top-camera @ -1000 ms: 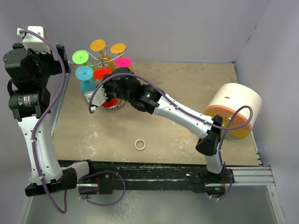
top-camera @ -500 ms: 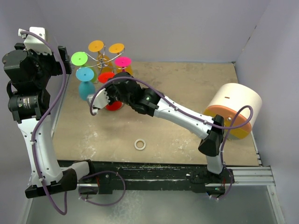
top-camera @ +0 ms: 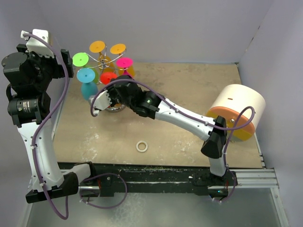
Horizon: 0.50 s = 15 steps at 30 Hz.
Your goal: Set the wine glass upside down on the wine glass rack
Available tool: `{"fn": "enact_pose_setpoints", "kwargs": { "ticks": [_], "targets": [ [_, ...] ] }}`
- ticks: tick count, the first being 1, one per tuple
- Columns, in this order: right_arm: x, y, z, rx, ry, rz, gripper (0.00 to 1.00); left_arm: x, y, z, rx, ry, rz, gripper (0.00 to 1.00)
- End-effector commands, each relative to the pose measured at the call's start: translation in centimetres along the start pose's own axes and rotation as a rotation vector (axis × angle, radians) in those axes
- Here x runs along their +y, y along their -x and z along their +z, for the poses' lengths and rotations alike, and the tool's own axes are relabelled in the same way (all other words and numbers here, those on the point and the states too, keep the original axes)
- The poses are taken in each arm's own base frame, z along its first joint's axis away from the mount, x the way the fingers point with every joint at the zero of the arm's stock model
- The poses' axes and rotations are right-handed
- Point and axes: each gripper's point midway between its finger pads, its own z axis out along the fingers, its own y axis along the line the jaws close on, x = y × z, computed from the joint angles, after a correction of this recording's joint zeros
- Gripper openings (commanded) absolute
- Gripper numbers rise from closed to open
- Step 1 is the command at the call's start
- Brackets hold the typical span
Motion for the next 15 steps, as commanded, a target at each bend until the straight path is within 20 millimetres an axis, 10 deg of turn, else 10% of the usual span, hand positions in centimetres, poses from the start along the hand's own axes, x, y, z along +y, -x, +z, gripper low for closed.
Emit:
{"fn": "enact_pose_setpoints", "kwargs": {
  "ticks": [1,15],
  "targets": [
    [-3.1,-0.1,-2.3,0.002,-0.095,0.048,0.27,-0.3,0.6,-0.5,-0.012,-0.029,0.042,0.99],
    [-3.4,-0.9,-5.0,0.012,-0.095,0.134,0.61,-3.1,-0.5,-0.2,0.041,-0.199,0.021,0.99]
  ]
}}
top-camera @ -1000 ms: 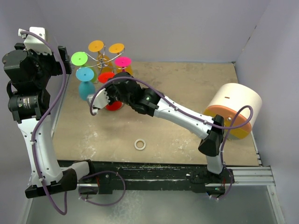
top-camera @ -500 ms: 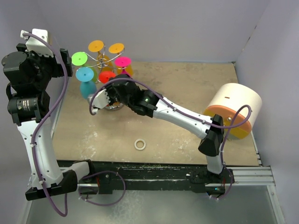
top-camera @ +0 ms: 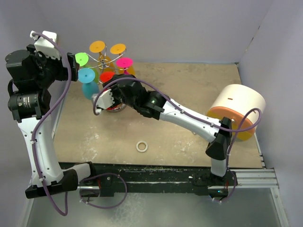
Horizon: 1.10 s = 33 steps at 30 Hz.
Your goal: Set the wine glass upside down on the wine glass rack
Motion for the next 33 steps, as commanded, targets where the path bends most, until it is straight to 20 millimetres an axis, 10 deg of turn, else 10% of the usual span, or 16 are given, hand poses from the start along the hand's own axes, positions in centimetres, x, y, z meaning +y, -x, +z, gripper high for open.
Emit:
{"fn": "enact_pose_setpoints", "kwargs": {
  "ticks": [1,11,22,33],
  "targets": [
    [-3.7,-0.2,-4.2,-0.008,-0.099,0.093,0.63,-1.5,1.5,-0.5,-0.045,-0.09,0.003,0.99],
    [-5.1,-3.4,-8.4,-0.04,-0.119,0.333,0.79,-2.6,0.7,-0.1,-0.047,-0.149,-0.014,0.99],
    [-5.1,-16.9,-16.5,0.084,-0.297,0.792,0.98,-1.1,0.7,0.2,-0.062,-0.076,0.054,0.99],
    [-3.8,-23.3,-21.7,0.179,-0.407,1.031,1.0,0.6,0.5,0.8,-0.114,0.025,0.067,0.99]
  ]
}}
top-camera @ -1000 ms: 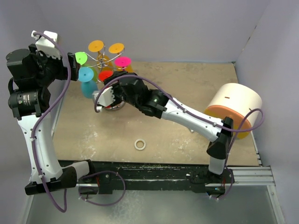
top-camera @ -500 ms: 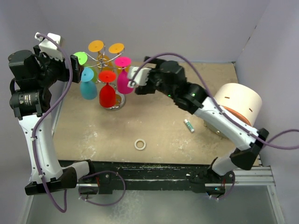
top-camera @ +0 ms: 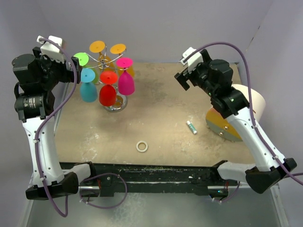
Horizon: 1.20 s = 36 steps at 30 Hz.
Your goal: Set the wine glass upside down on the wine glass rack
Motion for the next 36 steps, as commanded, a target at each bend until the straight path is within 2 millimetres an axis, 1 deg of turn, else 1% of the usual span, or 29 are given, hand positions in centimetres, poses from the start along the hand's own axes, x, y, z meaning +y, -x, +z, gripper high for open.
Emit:
{"fn": "enact_pose_setpoints", "kwargs": {
  "ticks": [1,4,6,7,9,12,14,19,23,27,30,34,36],
  "targets": [
    [-2.4,0.0,-1.4,-0.033,-0.062,0.162,1.0,1.7,2.2,-0.7,-0.113,0.1,0.041,0.99],
    [-4.4,-1.4,-1.6,-0.012,-0.143,0.27,1.0,2.0,2.2,-1.5,-0.167,0.147,0.03,0.99],
    [-5.8,-2.2,-2.1,0.02,-0.222,0.281,1.0,2.4,2.1,-2.2,-0.214,0.196,0.031,0.99],
    [-6.5,-2.3,-2.5,0.035,-0.256,0.276,1.0,2.5,1.7,-2.3,-0.208,0.204,0.032,0.99],
    [-7.5,-2.3,-3.4,0.054,-0.304,0.268,1.0,2.6,1.0,-2.2,-0.191,0.214,0.026,0.99],
    [-7.9,-2.0,-5.0,0.056,-0.292,0.238,1.0,2.3,1.1,-2.4,-0.205,0.207,0.005,0.99],
    [-8.5,-2.0,-6.3,0.031,-0.298,0.26,1.0,1.8,1.2,-2.5,-0.217,0.189,-0.015,0.99],
    [-10.2,-2.1,-9.5,-0.038,-0.348,0.335,1.0,1.4,1.9,-3.8,-0.251,0.2,-0.089,0.99],
    [-11.4,-1.8,-11.9,-0.064,-0.409,0.33,1.0,0.9,1.5,-4.9,-0.248,0.196,-0.107,0.99],
    [-11.1,-1.5,-13.3,-0.078,-0.407,0.298,1.0,-1.1,0.8,-5.7,-0.241,0.11,-0.046,0.99],
    [-11.4,-1.3,-14.5,-0.088,-0.434,0.294,1.0,-2.6,1.1,-6.3,-0.269,0.041,-0.015,0.99],
    [-11.8,-1.5,-15.6,-0.084,-0.476,0.302,1.0,-3.1,2.0,-7.2,-0.304,0.021,0.021,0.99],
    [-11.8,-1.7,-16.4,-0.078,-0.5,0.303,1.0,-3.4,1.9,-7.3,-0.3,0.01,0.042,0.99]
  ]
}}
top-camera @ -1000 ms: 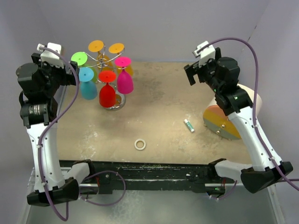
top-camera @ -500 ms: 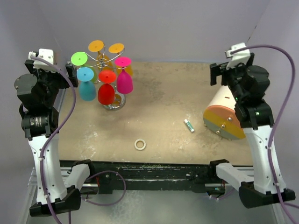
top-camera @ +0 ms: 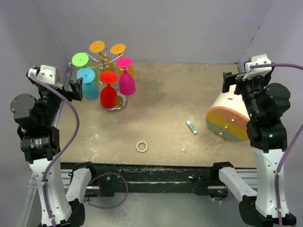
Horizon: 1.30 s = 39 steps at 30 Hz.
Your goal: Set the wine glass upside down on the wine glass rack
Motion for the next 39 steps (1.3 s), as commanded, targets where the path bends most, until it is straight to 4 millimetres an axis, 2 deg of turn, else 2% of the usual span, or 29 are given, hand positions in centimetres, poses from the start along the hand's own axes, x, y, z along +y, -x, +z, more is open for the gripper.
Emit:
{"fn": "enact_pose_setpoints", "kwargs": {
  "ticks": [1,7,14,18,22,24,31,39],
  "targets": [
    [-1.3,0.2,-1.4,-0.015,-0.072,0.004,1.0,-0.9,0.7,-0.2,-0.03,-0.063,0.062,0.99],
    [-3.2,-0.7,-3.2,0.004,-0.186,0.004,1.0,-1.4,-0.3,-0.2,0.002,-0.087,0.045,0.99],
    [-3.2,-1.4,-2.8,0.012,-0.182,0.04,1.0,-1.5,-2.5,0.4,0.015,-0.089,0.007,0.99],
    [-2.9,-2.4,-2.4,0.047,-0.17,0.047,1.0,-0.3,-2.9,0.4,0.044,-0.026,0.008,0.99],
    [-2.5,-2.4,-1.9,0.062,-0.132,0.06,1.0,0.0,-2.9,0.0,0.061,-0.001,0.007,0.99],
    [-2.9,-1.7,-1.8,0.045,-0.142,0.064,1.0,0.1,-2.9,-0.2,0.068,0.009,0.005,0.99],
    [-3.5,-1.7,-1.8,0.054,-0.164,0.06,1.0,1.3,-2.8,-1.0,0.076,0.091,-0.011,0.99],
    [-3.6,-1.4,-2.7,0.048,-0.165,0.046,1.0,0.2,-2.6,-1.4,0.059,0.037,-0.017,0.99]
  ]
}}
